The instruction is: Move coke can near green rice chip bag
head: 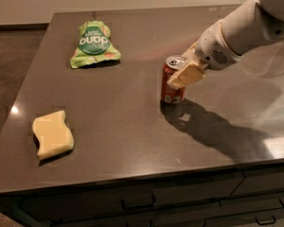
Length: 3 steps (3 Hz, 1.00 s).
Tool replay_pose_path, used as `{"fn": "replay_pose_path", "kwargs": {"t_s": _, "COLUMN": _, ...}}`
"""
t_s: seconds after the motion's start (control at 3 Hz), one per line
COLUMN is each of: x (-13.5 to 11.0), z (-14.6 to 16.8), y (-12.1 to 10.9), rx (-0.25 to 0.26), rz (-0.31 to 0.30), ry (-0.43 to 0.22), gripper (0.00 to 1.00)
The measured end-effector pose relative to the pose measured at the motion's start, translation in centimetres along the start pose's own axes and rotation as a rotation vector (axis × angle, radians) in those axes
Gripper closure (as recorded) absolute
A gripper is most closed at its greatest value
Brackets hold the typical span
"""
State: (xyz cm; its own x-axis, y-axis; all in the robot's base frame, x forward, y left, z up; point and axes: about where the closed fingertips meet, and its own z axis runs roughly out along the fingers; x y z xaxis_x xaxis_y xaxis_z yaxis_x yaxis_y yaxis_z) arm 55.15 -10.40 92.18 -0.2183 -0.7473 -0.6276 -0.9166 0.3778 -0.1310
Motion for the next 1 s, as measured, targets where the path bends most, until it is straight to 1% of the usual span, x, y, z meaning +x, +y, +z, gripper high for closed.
{"fn": "replay_pose_path", "kwargs": {"t_s": 0.33, "x": -2.1, "z": 0.2, "y": -2.0, "rx": 0.003, "rz": -0.004, "ry": -0.021, "gripper": 1.0}}
{"fn": "replay_pose_path", "kwargs": {"t_s": 0.67, "x": -4.3, "z": 1.0, "y": -4.1, "rx": -0.003, "rz": -0.004, "ry": -0.035, "gripper": 1.0}}
{"fn": "replay_pose_path", "kwargs": {"t_s": 1.0, "x": -5.7, "z": 2.6, "y": -5.4, "rx": -0.018, "rz": -0.002, "ry": -0.039, "gripper": 1.0}}
